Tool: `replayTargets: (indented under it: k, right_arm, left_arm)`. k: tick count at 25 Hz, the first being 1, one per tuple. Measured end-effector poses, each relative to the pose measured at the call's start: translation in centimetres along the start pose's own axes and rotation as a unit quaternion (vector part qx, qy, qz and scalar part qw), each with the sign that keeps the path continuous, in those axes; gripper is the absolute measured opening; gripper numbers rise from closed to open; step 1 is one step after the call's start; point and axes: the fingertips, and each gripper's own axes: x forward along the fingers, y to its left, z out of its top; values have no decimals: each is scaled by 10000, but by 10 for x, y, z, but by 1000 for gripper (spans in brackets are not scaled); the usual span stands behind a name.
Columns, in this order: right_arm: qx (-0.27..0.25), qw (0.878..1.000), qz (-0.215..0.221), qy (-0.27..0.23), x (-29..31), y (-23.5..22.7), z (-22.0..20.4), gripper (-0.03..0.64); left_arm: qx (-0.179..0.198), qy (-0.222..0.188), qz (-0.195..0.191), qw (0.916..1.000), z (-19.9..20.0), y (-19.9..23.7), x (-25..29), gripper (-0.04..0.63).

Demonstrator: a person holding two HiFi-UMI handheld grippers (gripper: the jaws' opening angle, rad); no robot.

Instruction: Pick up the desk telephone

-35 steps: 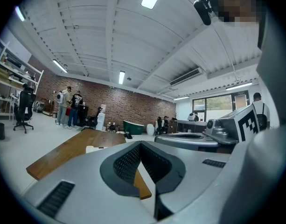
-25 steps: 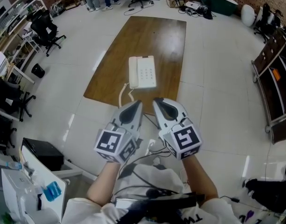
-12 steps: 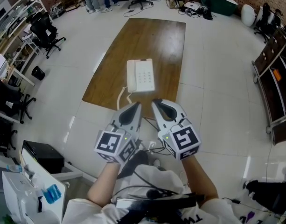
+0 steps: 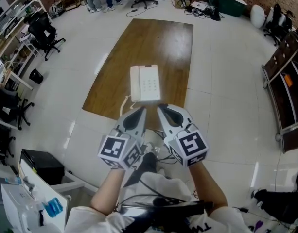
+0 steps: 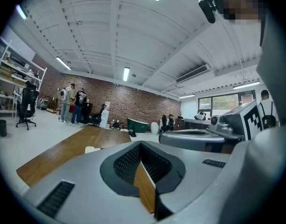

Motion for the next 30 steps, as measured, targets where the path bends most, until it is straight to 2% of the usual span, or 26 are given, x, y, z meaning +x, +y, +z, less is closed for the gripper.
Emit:
replayTargets:
  k: [26, 27, 29, 30]
  right_arm:
    - [204, 9985, 131, 498, 100, -46, -14, 11]
    - [225, 9982, 149, 535, 104, -46, -16, 64]
    - [256, 9978, 150, 593, 110, -48, -20, 72]
    - [265, 9977, 131, 613, 113, -49, -22, 72]
  left_arm:
    - [-295, 343, 73, 9989, -18, 81, 79, 5]
    - [-327, 368, 55, 9988, -20, 84, 80, 14]
    - [-403, 441, 16, 9982, -25, 90, 84, 128]
    - [-426, 480, 21, 9979, -27, 94, 87, 133]
